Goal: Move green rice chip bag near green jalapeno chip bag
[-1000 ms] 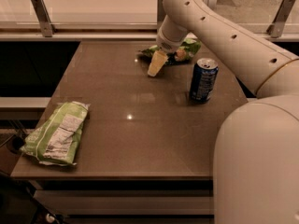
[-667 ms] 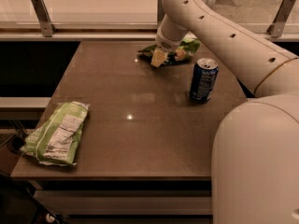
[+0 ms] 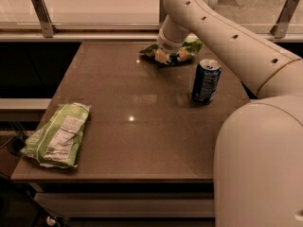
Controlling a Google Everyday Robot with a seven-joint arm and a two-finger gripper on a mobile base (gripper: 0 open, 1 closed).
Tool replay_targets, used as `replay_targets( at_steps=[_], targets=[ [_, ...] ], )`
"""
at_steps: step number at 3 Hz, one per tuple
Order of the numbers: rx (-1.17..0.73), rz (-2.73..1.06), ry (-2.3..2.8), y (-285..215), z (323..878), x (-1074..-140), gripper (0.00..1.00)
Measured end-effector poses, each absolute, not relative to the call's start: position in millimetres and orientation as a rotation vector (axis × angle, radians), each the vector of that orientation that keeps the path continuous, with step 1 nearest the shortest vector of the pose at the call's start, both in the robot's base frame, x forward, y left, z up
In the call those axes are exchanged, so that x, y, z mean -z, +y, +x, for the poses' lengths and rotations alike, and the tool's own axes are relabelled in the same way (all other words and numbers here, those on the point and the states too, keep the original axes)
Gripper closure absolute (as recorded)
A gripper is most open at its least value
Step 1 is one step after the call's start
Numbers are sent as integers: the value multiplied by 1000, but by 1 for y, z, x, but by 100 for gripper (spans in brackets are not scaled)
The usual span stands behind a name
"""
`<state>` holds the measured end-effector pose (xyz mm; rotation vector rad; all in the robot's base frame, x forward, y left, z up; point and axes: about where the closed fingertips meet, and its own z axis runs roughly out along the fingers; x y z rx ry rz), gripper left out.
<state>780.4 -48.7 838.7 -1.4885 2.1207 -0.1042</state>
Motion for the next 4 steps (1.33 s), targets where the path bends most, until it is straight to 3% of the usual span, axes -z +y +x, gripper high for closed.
replay_targets(
  at_steps=[2,4],
  targets=[
    [130,-1483,2086,-50,771,-863,100],
    [271,-1469,2023,-53,743,-934,100]
  ],
)
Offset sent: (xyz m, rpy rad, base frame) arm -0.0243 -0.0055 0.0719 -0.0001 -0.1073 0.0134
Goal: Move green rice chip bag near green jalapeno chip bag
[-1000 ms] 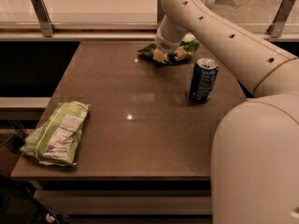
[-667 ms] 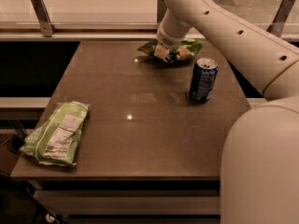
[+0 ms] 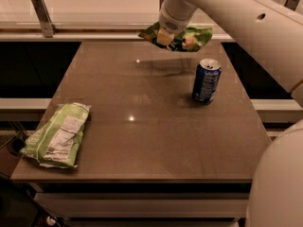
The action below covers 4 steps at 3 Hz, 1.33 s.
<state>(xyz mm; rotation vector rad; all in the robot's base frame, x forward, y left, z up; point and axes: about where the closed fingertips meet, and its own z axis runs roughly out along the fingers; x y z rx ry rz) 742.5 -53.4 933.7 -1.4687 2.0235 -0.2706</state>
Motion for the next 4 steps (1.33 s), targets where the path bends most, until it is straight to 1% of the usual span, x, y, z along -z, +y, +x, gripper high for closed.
replay_targets(
  at_steps=[2,4],
  targets=[
    [346,-1506,1843,-36,702,-996,100],
    [380,-1487,1761,-24,619,-1034,100]
  ],
)
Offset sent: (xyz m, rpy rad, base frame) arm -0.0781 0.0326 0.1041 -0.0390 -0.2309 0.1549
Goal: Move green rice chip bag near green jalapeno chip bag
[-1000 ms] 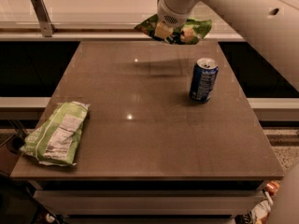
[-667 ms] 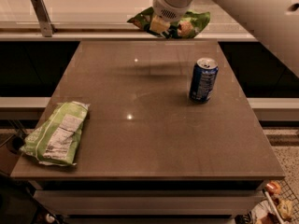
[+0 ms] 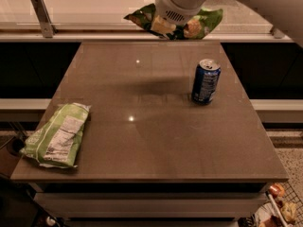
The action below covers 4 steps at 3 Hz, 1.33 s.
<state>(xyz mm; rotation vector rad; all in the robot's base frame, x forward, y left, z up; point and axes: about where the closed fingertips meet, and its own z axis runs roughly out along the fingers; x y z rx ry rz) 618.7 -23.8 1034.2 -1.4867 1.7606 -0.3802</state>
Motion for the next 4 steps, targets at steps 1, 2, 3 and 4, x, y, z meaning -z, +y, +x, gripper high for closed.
replay_targets(
  at_steps=[1,2,3,4],
  targets=[
    [343,-1482,1721,-28,588,-1037,100],
    [277,-1498,1660,-27,561,-1036,100],
    [190,-1547,1587,-17,540,-1034,100],
    [107,-1610,1503,5,516,-1029,100]
  ],
)
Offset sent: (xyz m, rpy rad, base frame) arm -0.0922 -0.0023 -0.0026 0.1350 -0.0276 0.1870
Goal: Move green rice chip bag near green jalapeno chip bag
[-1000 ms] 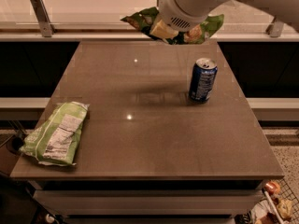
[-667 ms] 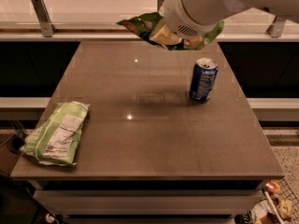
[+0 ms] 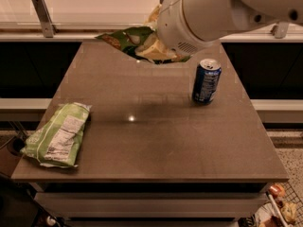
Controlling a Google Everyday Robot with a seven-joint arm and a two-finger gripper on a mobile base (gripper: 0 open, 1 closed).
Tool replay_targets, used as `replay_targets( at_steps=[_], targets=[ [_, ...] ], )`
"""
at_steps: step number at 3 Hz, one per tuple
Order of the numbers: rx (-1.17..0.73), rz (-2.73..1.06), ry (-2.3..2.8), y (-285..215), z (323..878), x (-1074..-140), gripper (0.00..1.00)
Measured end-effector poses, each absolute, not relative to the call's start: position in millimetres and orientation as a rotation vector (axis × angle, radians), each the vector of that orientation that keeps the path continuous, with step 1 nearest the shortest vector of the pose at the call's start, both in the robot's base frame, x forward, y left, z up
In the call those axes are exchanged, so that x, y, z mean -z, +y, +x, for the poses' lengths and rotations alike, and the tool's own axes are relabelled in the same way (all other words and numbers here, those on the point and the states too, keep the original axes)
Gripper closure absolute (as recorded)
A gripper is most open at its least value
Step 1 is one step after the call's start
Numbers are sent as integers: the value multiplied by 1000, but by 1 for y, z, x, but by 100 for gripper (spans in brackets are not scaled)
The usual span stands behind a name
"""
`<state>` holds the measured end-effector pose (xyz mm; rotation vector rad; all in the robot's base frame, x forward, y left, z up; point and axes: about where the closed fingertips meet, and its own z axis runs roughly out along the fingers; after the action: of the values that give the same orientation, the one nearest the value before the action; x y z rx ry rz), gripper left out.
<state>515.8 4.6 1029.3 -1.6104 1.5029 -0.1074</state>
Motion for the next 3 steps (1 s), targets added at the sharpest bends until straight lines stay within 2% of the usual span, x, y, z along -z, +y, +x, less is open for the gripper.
replay_targets(
  at_steps=[2,3],
  targets=[
    [44,-1672,1371,51,447,-1008,100],
    [2,-1689,1332,59,425,-981,100]
  ],
)
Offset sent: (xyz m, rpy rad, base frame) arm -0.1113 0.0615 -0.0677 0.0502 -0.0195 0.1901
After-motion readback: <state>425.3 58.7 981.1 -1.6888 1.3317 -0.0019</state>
